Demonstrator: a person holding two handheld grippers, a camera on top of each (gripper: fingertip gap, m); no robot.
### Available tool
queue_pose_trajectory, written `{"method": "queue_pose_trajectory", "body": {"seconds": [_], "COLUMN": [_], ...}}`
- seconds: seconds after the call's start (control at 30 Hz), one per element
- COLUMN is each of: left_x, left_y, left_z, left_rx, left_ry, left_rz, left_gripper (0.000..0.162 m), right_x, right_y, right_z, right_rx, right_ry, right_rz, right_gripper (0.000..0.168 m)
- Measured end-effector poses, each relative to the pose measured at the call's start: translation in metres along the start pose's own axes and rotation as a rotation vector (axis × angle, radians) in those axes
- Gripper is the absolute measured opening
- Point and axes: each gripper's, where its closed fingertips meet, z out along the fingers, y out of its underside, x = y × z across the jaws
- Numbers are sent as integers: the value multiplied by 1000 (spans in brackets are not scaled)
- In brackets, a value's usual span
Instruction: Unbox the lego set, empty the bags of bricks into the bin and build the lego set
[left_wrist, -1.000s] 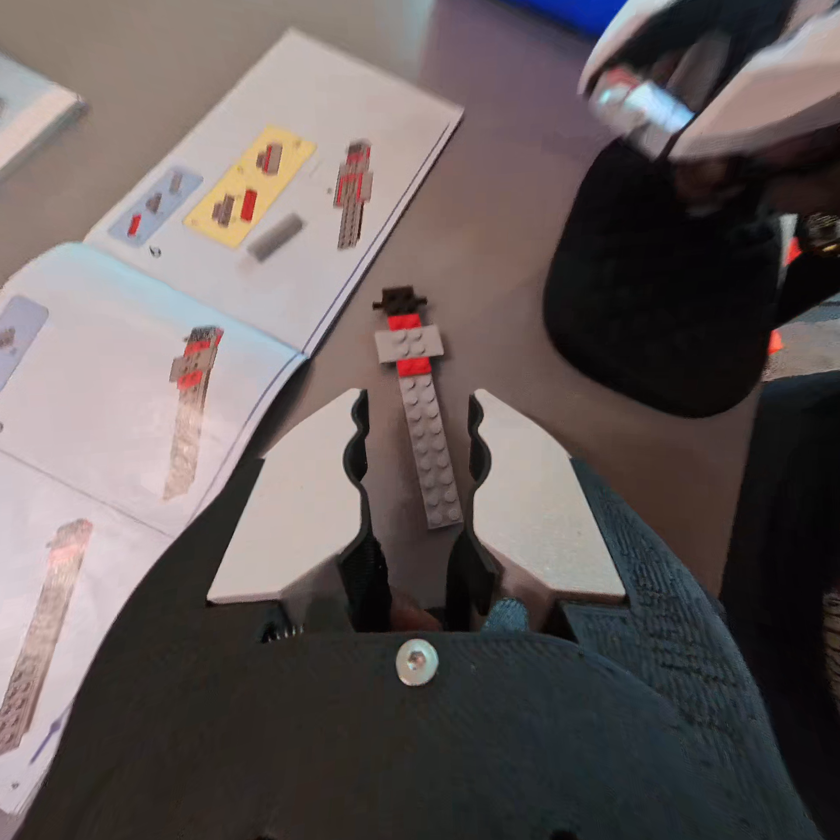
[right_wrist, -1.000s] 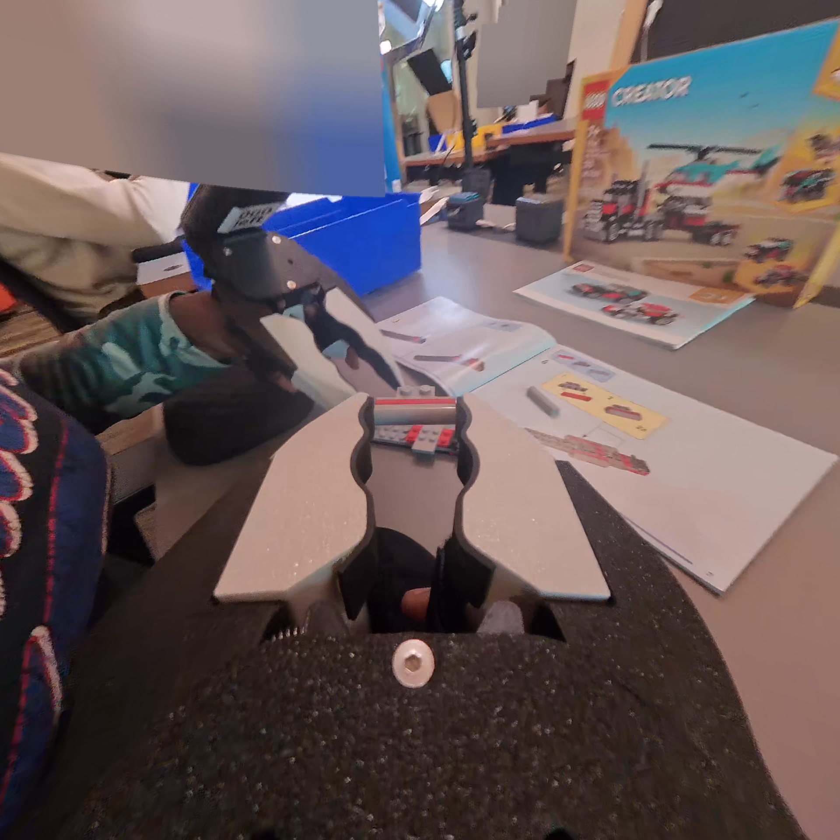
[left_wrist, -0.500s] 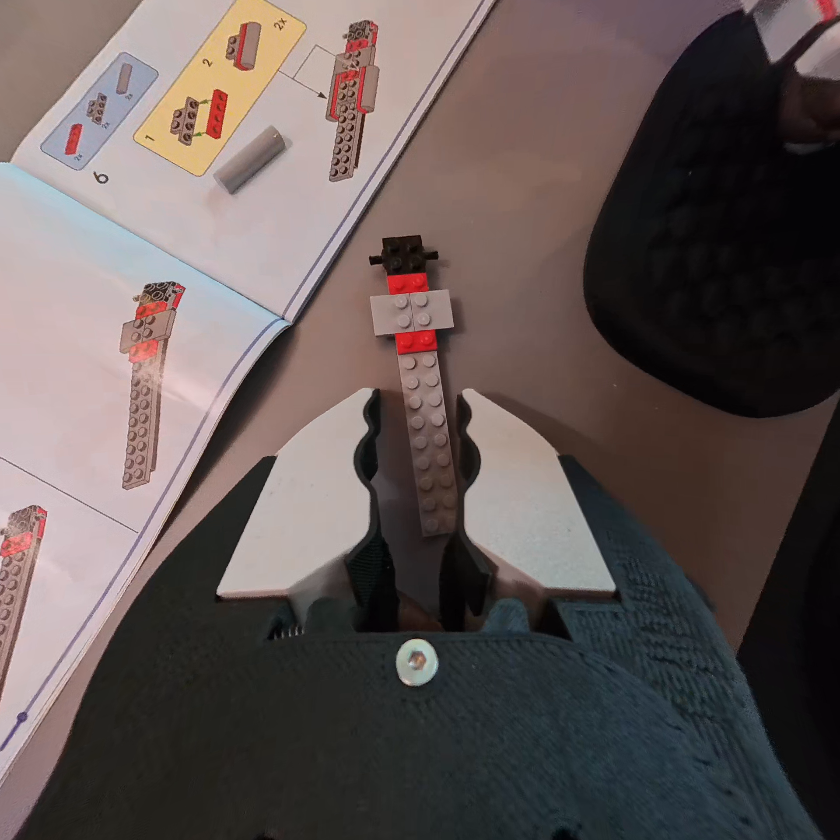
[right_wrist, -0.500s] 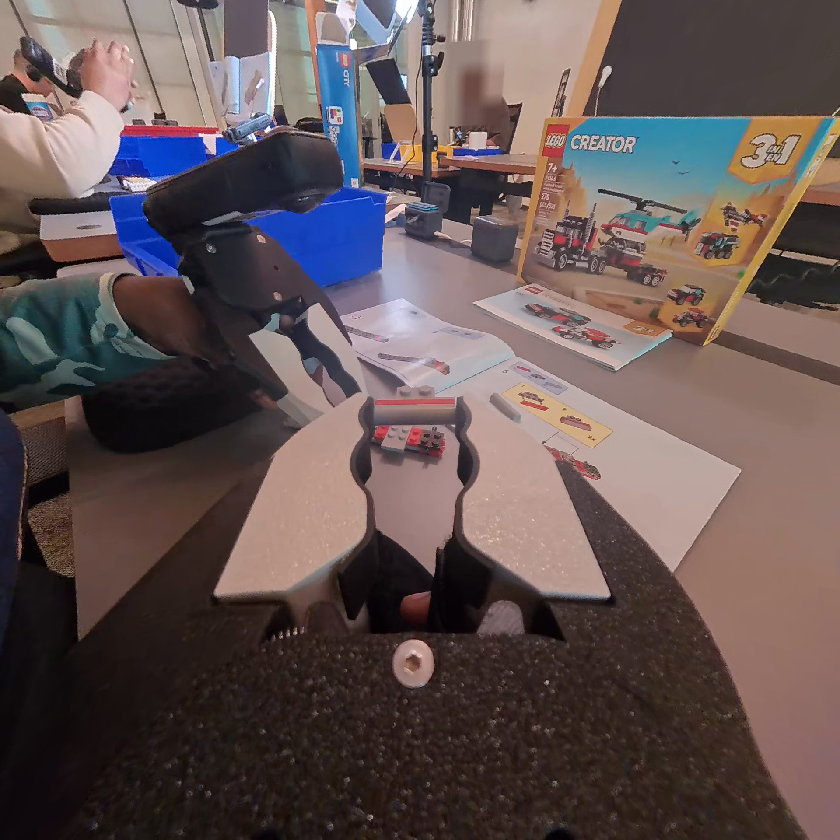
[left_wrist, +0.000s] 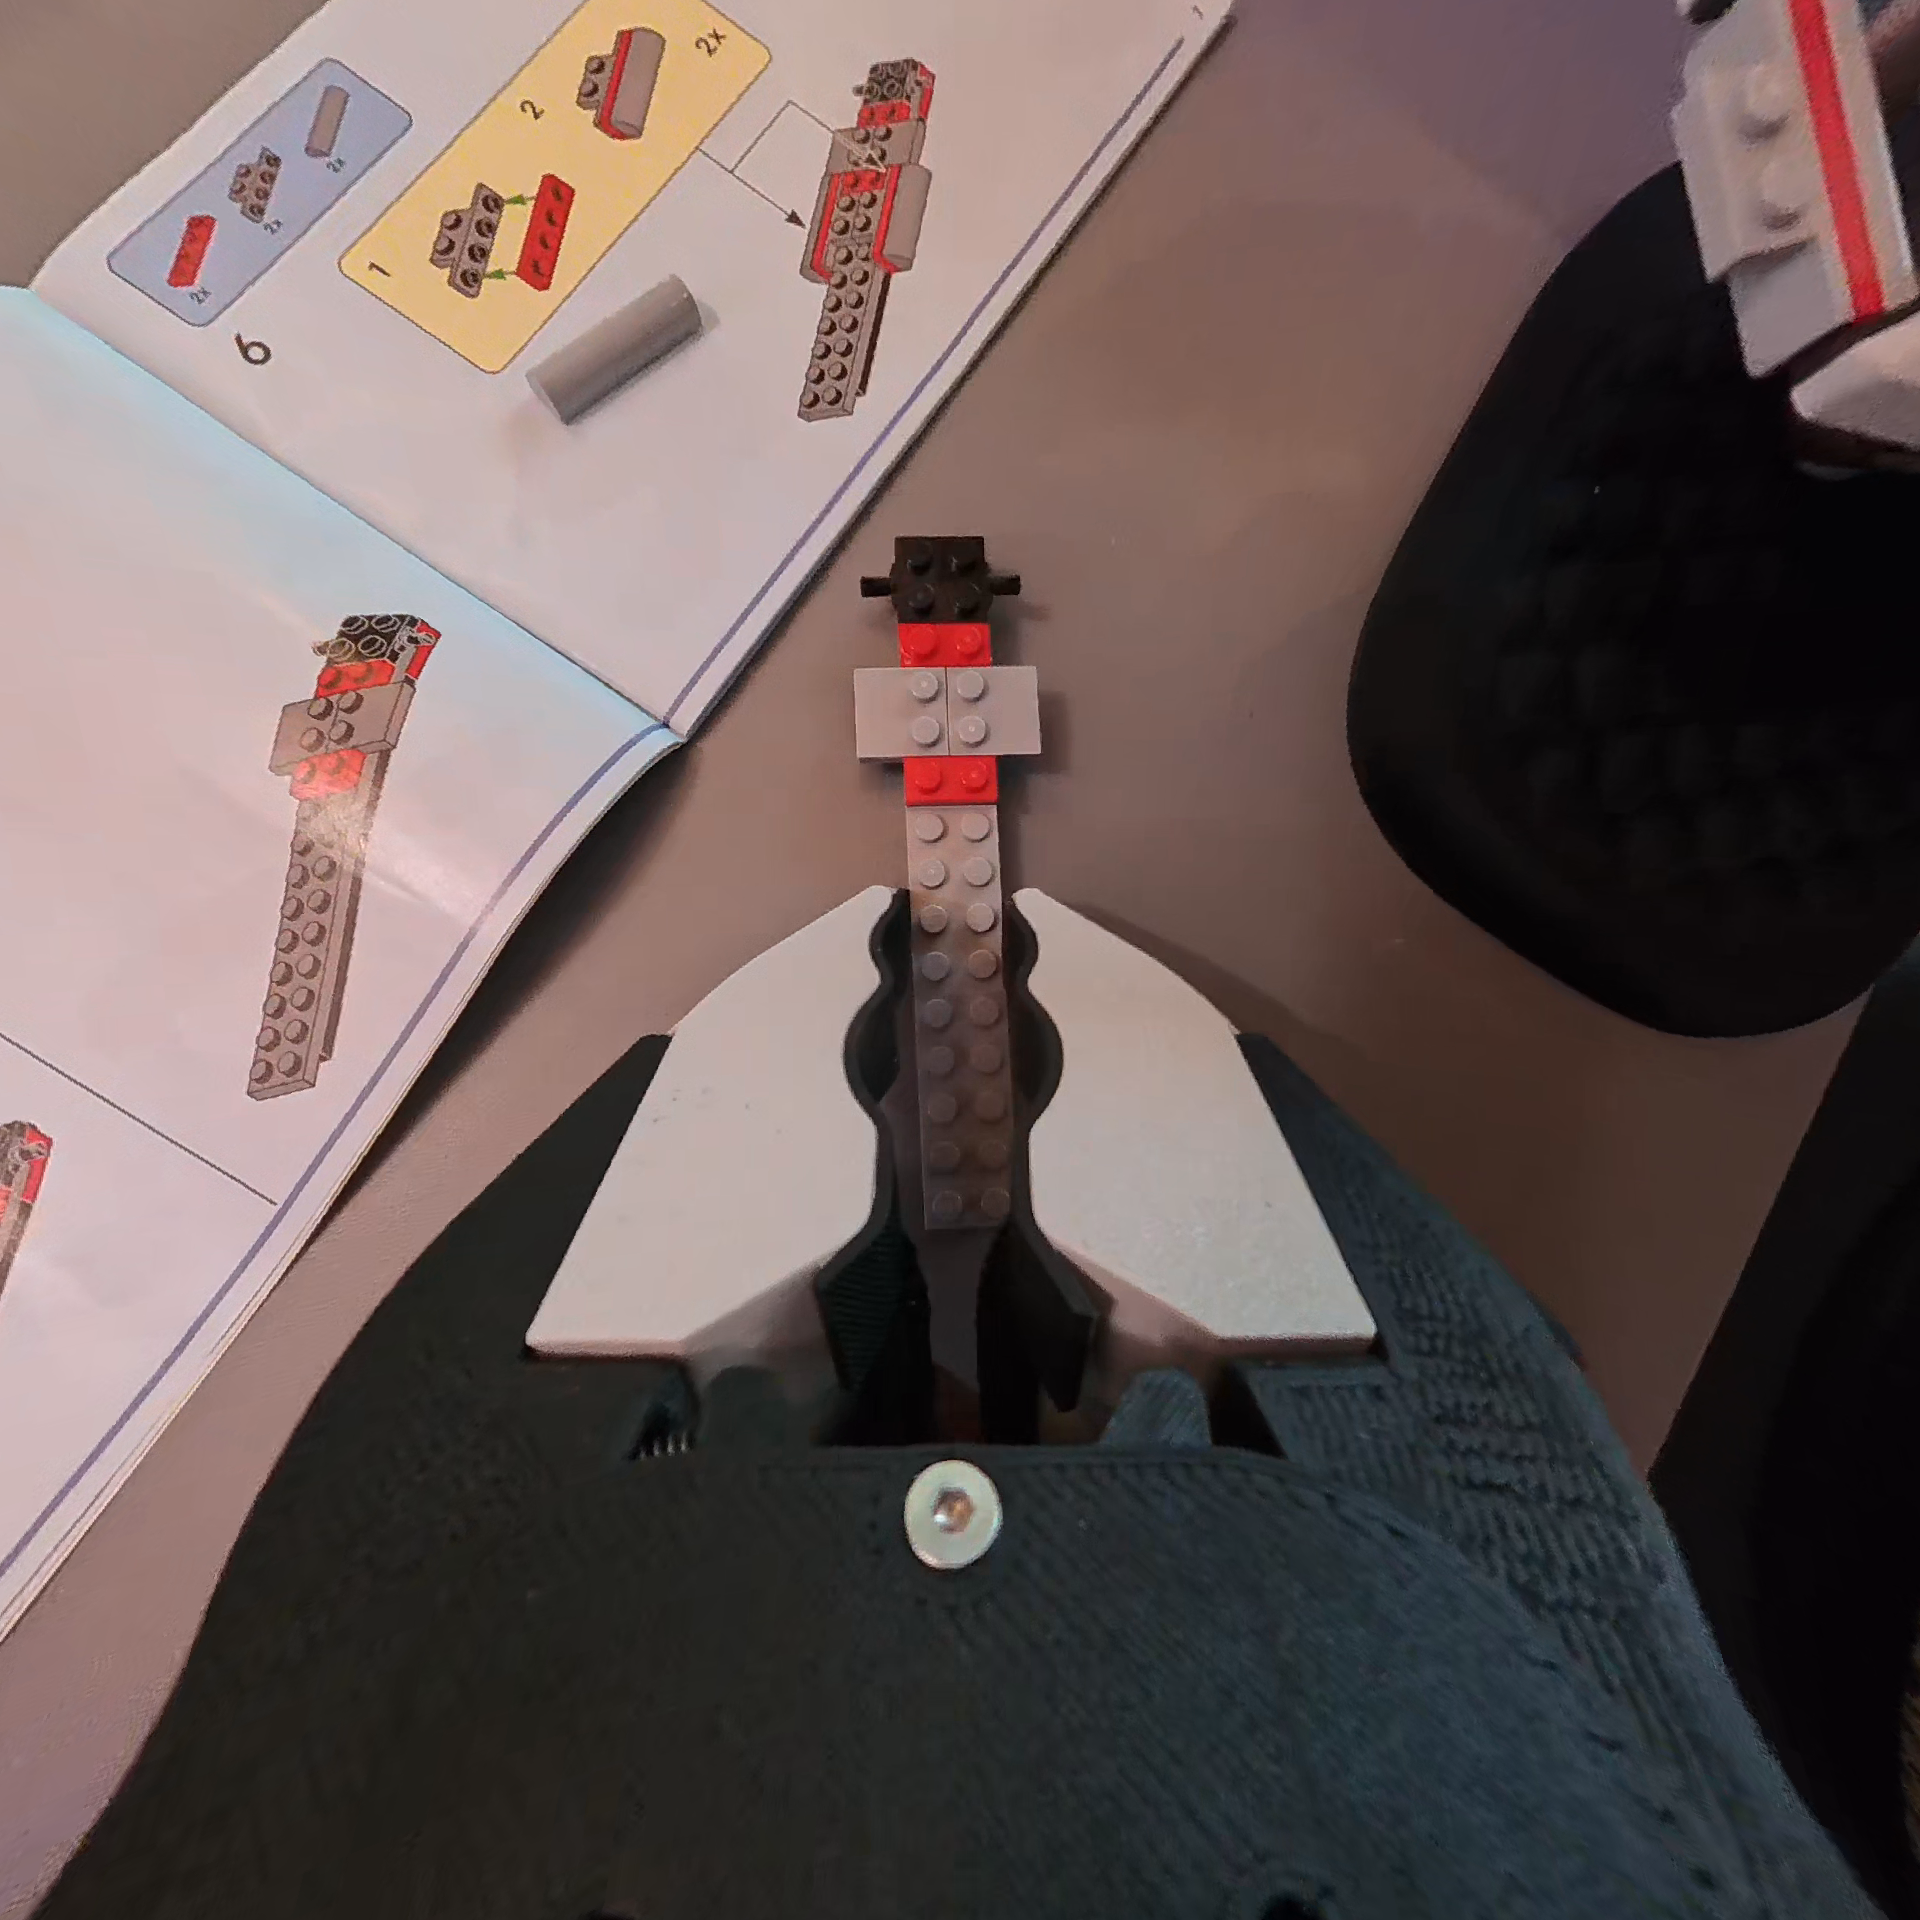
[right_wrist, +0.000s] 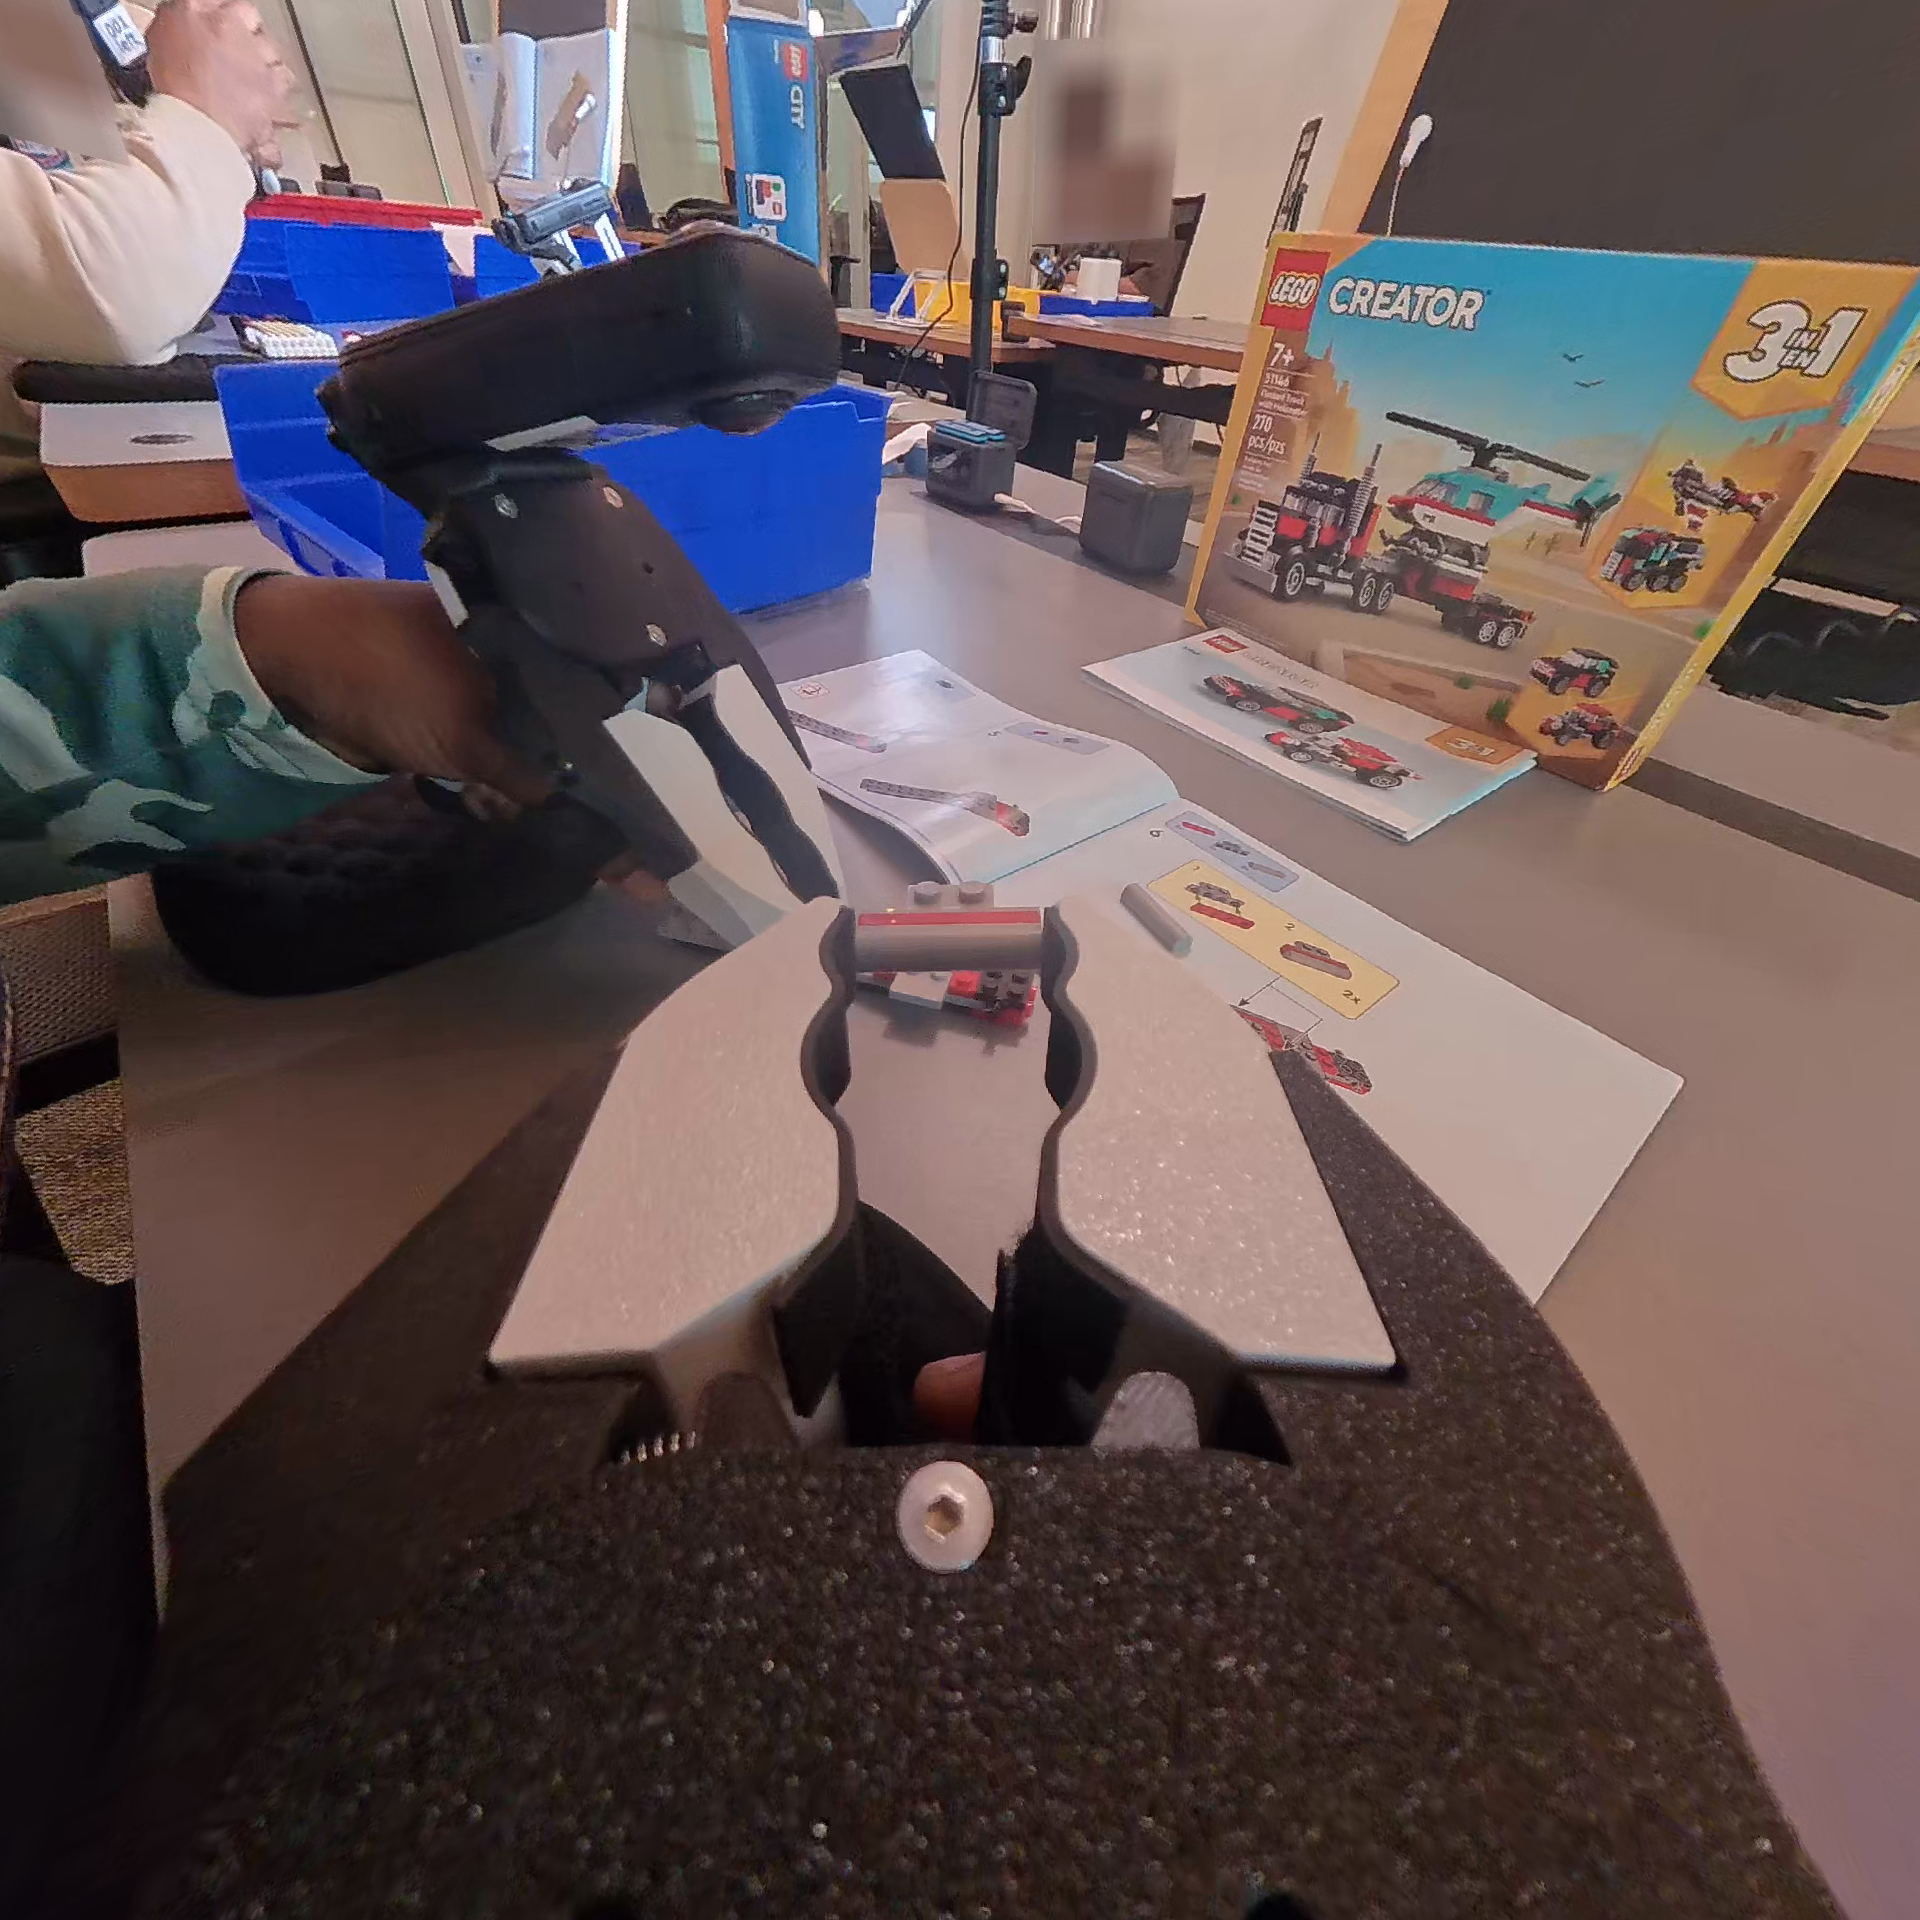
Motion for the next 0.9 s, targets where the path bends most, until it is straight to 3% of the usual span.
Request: {"method": "queue_pose_trajectory", "body": {"seconds": [0.17,0.33,0.47,0.67,0.77,0.9], "left_x": [5,19,4,12,13,19], "left_y": [-8,-11,2,5,2,-1], "left_z": [6,4,-10,-3,2,4], "left_rx": [14,32,-17,-34,-23,-7], "left_ry": [0,85,-3,2,-38,-5], "left_rz": [-53,-96,-53,-17,39,30], "left_gripper": [17,40,40,38,17,17], "right_x": [0,1,2,2,2,2], "right_y": [0,0,1,2,1,0], "right_z": [0,0,1,2,2,2], "right_rx": [-1,-1,-1,-9,-4,4], "right_ry": [4,2,2,3,8,7], "right_rz": [-5,4,11,8,2,0], "right_gripper": [34,34,34,34,34,34]}}
